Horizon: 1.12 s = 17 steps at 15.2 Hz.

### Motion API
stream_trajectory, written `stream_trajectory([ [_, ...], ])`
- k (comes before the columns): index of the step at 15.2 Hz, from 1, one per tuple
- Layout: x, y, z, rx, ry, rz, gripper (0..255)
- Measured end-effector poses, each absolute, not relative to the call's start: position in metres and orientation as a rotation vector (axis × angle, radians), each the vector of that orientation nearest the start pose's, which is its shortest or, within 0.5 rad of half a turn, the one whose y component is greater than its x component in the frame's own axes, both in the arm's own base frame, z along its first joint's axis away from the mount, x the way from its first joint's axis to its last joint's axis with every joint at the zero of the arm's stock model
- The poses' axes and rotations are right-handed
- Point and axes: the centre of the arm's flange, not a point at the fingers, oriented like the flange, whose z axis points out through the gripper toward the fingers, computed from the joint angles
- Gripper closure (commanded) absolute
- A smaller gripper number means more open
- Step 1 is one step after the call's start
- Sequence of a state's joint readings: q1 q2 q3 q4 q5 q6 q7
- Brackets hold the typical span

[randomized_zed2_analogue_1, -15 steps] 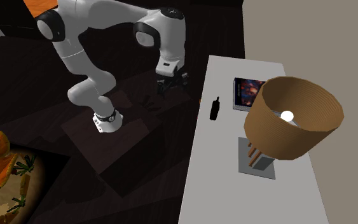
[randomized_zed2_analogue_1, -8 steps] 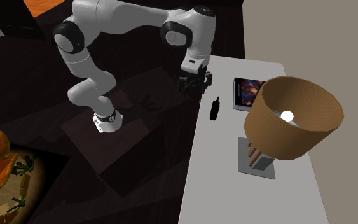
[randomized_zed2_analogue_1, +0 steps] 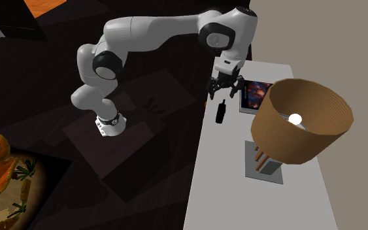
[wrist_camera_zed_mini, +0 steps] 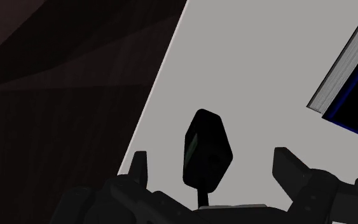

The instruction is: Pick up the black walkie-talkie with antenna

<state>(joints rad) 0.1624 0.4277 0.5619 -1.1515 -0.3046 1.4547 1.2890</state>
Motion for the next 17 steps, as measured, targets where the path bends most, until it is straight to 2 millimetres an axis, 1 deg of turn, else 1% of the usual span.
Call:
stream_trajectory([
  [1,0.566,0.341,0.573,-3.084,1.006,-0.05,0],
  [6,0.568,0.341,0.546,-3.083,1.015,-0.051,0],
  [8,0.569,0.341,0.54,-3.083,1.015,-0.051,0],
  [9,0.569,0.341,0.539,-3.083,1.015,-0.051,255],
  [17,0.569,0.342,0.539,-3.081,1.013,-0.052,255],
])
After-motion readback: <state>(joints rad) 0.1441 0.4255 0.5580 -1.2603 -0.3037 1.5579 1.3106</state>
